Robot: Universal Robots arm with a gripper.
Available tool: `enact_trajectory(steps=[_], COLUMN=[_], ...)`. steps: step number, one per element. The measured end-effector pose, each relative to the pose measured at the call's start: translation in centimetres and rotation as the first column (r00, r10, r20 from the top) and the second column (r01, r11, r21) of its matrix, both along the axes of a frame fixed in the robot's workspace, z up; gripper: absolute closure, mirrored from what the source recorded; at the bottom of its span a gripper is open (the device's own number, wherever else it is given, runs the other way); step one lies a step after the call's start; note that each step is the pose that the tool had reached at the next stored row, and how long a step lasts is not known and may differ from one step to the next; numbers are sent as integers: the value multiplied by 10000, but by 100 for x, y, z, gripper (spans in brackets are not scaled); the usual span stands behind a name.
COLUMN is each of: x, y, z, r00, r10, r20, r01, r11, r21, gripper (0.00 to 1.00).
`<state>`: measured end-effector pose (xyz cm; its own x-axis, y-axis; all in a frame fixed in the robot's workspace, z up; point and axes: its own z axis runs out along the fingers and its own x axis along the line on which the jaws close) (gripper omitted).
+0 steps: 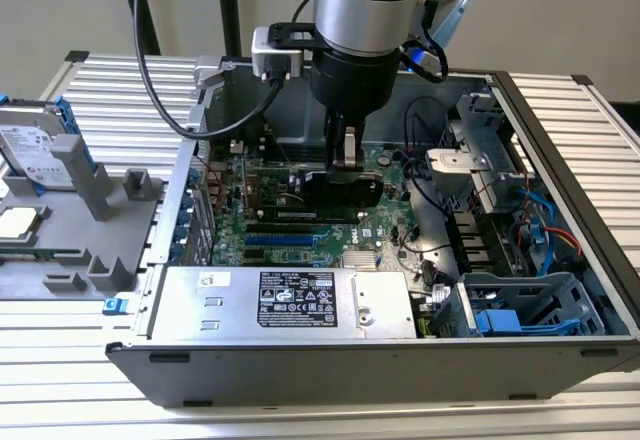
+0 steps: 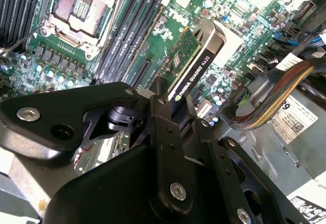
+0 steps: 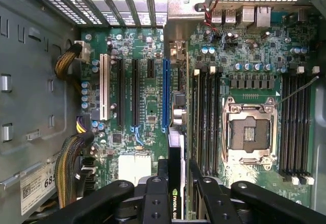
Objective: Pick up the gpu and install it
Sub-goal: 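Insert the gpu into the slot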
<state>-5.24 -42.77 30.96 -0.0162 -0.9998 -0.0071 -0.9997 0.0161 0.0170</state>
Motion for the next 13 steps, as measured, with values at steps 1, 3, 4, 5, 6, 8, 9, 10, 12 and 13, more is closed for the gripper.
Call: enact_trajectory(steps=[1,3,4,5,6,8,9,10,12,13], x=[-2,-4,-4,-4,-7,-9,-9,-9,-9,-9], y=[-1,-5,-8,-11,-14,-29,-33,-38,-48,-48], z=[-9,-20,-26,-34,-45,-60,-65,-68,-69,-70], r00=[10000,9998,9997,9997,9996,9995,9994,9994,9993,9992], r10=[-31,-87,-95,-100,-116,-175,-205,-226,-263,-270], r20=[-35,-164,-222,-241,-248,-272,-276,-277,-279,-279], r01=[31,87,95,100,116,175,205,226,263,270], r11=[10000,10000,10000,10000,9999,9998,9998,9997,9997,9996], r21=[0,-1,-1,-2,0,-3,-2,-2,-2,-2], gripper=[100,100,100,100,100,100,100,100,100,100])
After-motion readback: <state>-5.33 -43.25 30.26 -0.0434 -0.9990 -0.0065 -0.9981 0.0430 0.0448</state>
